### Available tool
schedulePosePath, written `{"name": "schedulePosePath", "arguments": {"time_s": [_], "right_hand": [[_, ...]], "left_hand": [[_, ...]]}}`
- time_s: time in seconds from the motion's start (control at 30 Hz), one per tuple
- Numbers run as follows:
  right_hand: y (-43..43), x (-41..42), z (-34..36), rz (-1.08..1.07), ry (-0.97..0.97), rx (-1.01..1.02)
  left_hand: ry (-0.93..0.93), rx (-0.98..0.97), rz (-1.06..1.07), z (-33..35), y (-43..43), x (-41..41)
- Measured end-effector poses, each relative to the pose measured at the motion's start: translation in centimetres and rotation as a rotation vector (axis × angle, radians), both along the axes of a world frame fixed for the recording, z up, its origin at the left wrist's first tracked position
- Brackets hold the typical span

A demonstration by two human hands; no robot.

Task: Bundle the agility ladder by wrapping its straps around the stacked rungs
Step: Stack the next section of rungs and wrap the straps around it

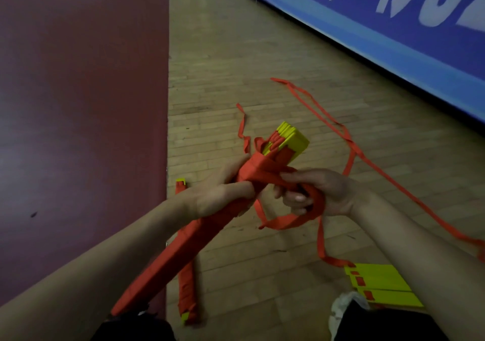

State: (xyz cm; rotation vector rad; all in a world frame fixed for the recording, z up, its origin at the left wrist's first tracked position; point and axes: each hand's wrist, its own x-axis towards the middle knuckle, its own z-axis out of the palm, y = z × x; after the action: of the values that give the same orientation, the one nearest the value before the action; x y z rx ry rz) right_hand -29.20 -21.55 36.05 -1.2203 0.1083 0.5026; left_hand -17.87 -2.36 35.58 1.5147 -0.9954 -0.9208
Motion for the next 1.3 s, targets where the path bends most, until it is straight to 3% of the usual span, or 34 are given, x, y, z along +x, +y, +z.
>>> {"name": "schedulePosePath", "arguments": {"time_s": [0.1,0.23,0.43,0.57,0.77,0.87,0.97,1.1,1.2,1.3], "right_hand": [[-0.9,-0.4,0.2,-0.085,0.027,-0.129],[-1.0,-0.3,-0.3,-0.116,0.053,-0.195],[-0.7,1.1,-1.8,-0.546,-0.078,-0.587],[-0.2,1.9,-2.6,-0.681,-0.109,-0.784],[0.2,1.8,-3.7,-0.634,0.014,-0.98],[0.9,1.9,-3.8,-0.592,-0.028,-0.931],[2.3,2.0,-3.4,-0.419,-0.054,-0.822],[3.8,2.0,-4.3,-0.298,-0.154,-0.952],[4.4,2.3,-4.6,-0.336,-0.255,-0.96],[3.7,2.7,-4.2,-0.373,-0.317,-0.984]], "left_hand": [[-0.006,0.009,-0.014,0.4,-0.3,-0.3],[-0.014,0.018,0.158,0.5,-1.6,-1.0],[-0.063,0.091,0.374,0.1,-2.8,-1.1],[-0.086,0.083,0.455,-0.4,-4.7,-0.8],[0.172,-0.067,0.68,-0.3,-6.7,0.5],[0.363,-0.103,0.8,-0.6,-7.2,0.9],[0.6,-0.177,0.85,-0.6,-7.5,0.7],[0.75,-0.221,0.857,-0.1,-7.8,0.2],[0.645,-0.186,0.89,0.7,-7.2,0.5],[0.275,-0.102,0.941,1.2,-6.0,2.1]]}}
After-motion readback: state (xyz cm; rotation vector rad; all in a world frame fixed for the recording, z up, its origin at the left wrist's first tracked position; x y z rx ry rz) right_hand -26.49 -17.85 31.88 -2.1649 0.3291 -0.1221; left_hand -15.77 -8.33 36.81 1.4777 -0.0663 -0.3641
